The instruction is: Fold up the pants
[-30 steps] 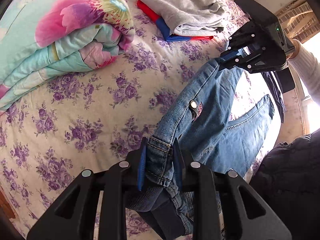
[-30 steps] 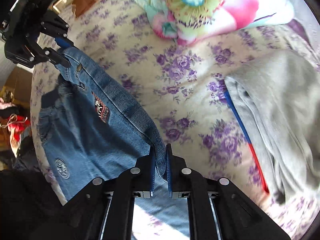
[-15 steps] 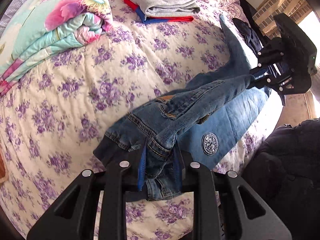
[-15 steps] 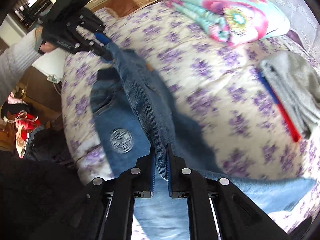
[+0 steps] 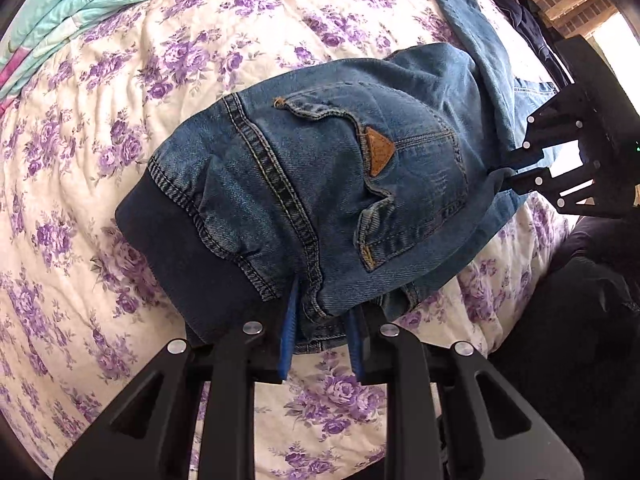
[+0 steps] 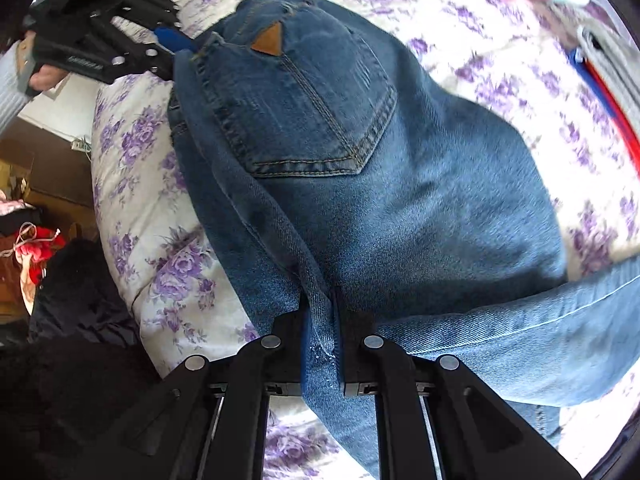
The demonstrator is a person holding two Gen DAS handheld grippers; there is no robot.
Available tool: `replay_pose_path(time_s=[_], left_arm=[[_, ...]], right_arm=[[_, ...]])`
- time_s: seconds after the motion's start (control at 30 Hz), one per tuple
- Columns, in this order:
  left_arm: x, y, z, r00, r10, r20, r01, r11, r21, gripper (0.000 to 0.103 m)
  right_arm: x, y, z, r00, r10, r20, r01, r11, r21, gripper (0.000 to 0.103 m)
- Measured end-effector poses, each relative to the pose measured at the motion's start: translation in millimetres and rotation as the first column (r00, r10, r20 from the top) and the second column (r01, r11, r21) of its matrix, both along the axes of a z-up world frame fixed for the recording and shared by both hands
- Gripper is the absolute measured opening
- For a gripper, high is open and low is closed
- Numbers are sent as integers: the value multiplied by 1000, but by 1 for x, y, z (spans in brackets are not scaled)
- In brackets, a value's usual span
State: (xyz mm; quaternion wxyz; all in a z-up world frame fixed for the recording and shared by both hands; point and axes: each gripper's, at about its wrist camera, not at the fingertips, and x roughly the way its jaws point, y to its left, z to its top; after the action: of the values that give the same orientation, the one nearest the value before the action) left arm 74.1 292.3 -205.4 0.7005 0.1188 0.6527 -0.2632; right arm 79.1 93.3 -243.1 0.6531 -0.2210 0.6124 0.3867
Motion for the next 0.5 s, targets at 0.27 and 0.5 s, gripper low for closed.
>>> replay_pose_path(time_s=[0.27, 0.5], left_arm=[[-34, 21, 47, 992, 93, 87, -89, 995, -44, 31], [-40, -5, 73, 900, 415, 137, -365, 886, -285, 38]], right_arm=[[4, -4, -5, 997, -64, -37, 65, 998, 24, 11], [11, -27, -14, 985, -141, -96, 150, 984, 99, 13]])
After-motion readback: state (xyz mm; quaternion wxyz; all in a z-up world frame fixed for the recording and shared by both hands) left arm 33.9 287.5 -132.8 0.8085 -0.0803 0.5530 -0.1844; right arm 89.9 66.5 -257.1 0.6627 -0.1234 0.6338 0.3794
